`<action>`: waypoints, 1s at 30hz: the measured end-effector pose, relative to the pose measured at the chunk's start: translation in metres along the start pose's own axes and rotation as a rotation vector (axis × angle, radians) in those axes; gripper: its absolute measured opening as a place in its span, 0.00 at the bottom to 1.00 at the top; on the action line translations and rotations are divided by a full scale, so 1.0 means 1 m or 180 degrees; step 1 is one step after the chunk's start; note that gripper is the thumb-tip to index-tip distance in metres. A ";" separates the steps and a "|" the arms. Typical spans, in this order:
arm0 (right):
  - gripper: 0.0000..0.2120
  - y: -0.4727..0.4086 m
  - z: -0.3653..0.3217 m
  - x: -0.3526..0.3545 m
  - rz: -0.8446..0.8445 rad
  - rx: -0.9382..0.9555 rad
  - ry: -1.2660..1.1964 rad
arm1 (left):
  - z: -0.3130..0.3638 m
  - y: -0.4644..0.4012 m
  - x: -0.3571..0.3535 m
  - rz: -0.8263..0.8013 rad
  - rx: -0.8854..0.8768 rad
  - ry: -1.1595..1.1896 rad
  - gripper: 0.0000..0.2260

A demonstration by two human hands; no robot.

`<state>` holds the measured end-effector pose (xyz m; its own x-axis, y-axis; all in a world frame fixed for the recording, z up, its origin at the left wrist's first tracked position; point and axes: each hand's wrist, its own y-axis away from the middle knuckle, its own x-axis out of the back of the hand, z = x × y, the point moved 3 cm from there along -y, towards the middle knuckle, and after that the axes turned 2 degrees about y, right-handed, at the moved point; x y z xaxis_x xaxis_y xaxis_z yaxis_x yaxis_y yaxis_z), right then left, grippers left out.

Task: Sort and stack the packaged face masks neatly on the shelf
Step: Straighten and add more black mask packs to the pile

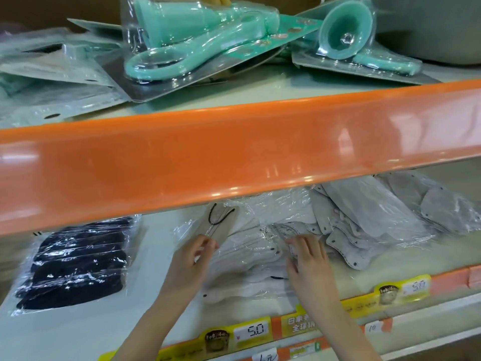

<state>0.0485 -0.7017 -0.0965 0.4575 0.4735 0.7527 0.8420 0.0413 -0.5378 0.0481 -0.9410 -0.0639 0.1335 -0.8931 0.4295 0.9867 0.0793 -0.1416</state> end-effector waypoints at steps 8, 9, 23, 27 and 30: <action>0.33 -0.016 0.040 -0.003 -0.1164 -0.0606 0.0327 | 0.025 -0.008 -0.092 -0.0943 -0.0963 -0.1072 0.17; 0.32 -0.019 0.043 -0.001 -0.1168 -0.0548 0.0264 | 0.028 -0.009 -0.102 -0.0957 -0.1046 -0.1186 0.17; 0.12 -0.049 0.062 0.005 -0.1104 -0.0454 0.0709 | 0.020 -0.014 -0.135 -0.0778 -0.0334 -0.2015 0.18; 0.13 -0.056 0.068 0.013 -0.0910 -0.0600 0.0710 | 0.018 -0.015 -0.137 -0.0772 -0.0321 -0.2152 0.17; 0.12 -0.056 0.072 0.020 -0.0526 -0.0737 0.0330 | 0.021 -0.016 -0.139 -0.0747 -0.0208 -0.2039 0.16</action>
<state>-0.0104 -0.6313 -0.0787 0.3257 0.3841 0.8639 0.9448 -0.0970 -0.3130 0.0153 -0.8087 -0.1025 -0.0349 -0.4436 0.8955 0.9913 -0.1291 -0.0253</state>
